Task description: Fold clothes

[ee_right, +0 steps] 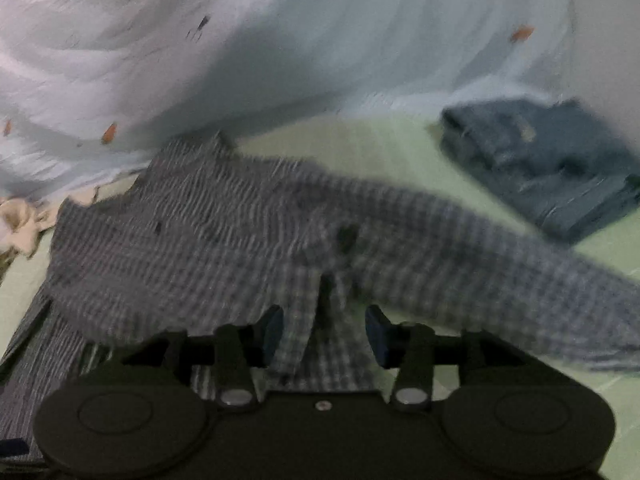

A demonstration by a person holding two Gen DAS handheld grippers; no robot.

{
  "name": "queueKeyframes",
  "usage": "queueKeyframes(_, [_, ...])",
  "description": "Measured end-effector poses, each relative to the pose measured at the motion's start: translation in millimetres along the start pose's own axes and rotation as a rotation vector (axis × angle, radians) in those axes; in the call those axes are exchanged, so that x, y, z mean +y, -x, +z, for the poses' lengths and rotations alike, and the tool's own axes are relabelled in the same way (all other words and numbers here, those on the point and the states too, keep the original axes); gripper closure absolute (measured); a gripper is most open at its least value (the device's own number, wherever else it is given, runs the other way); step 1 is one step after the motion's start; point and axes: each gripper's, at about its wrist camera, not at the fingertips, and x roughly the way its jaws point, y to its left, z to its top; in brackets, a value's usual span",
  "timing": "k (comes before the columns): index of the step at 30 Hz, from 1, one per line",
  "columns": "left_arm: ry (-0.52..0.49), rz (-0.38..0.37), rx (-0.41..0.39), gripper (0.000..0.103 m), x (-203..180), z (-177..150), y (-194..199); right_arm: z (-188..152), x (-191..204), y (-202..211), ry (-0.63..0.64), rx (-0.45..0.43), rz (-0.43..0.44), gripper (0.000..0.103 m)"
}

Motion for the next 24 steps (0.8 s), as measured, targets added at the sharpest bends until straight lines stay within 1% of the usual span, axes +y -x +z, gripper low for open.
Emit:
queueKeyframes(2, [0.017,0.01,-0.025,0.0,1,-7,1,-4,1,-11,0.0,0.033,0.026,0.057])
queueKeyframes(6, [0.018,0.012,-0.024,0.0,2,-8,2,-5,7,-28,0.003,0.052,0.091,0.057])
queueKeyframes(9, [0.023,0.015,-0.019,0.0,1,-8,3,-8,11,-46,-0.006,0.086,0.078,0.057])
queueKeyframes(10, [0.026,0.017,-0.013,0.0,1,-7,2,-8,12,-52,-0.02,0.09,0.072,0.054])
queueKeyframes(11, [0.029,0.019,-0.007,0.0,0,-5,1,-7,14,-56,-0.017,0.072,0.075,0.045])
queueKeyframes(12, [0.031,0.02,-0.001,0.0,0,-4,2,-5,17,-59,-0.003,0.075,0.082,0.042])
queueKeyframes(13, [0.035,0.021,0.004,0.0,1,-4,2,-5,19,-60,0.009,0.077,0.097,0.045])
queueKeyframes(14, [0.038,0.023,0.006,0.0,1,-3,1,-4,20,-62,0.022,0.078,0.112,0.055])
queueKeyframes(15, [0.042,0.025,0.008,0.0,1,-3,1,-3,22,-63,0.035,0.079,0.127,0.058])
queueKeyframes(16, [0.047,0.029,0.006,0.0,0,-4,1,-2,24,-63,0.046,0.079,0.127,0.068])
queueKeyframes(17, [0.052,0.032,0.003,0.0,0,-4,2,0,25,-61,0.053,0.075,0.14,0.091])
queueKeyframes(18, [0.057,0.035,0.001,0.0,-1,-5,2,5,25,-58,0.053,0.061,0.16,0.095])
queueKeyframes(20, [0.066,0.041,-0.001,0.0,-2,-6,3,13,25,-42,0.06,-0.018,0.163,0.099])
queueKeyframes(23, [0.068,0.041,-0.001,0.0,-1,-7,4,31,22,-7,0.096,-0.168,0.138,0.099])
queueKeyframes(24, [0.068,0.041,0.0,0.0,-1,-6,4,37,18,0,0.099,-0.207,0.101,0.099])
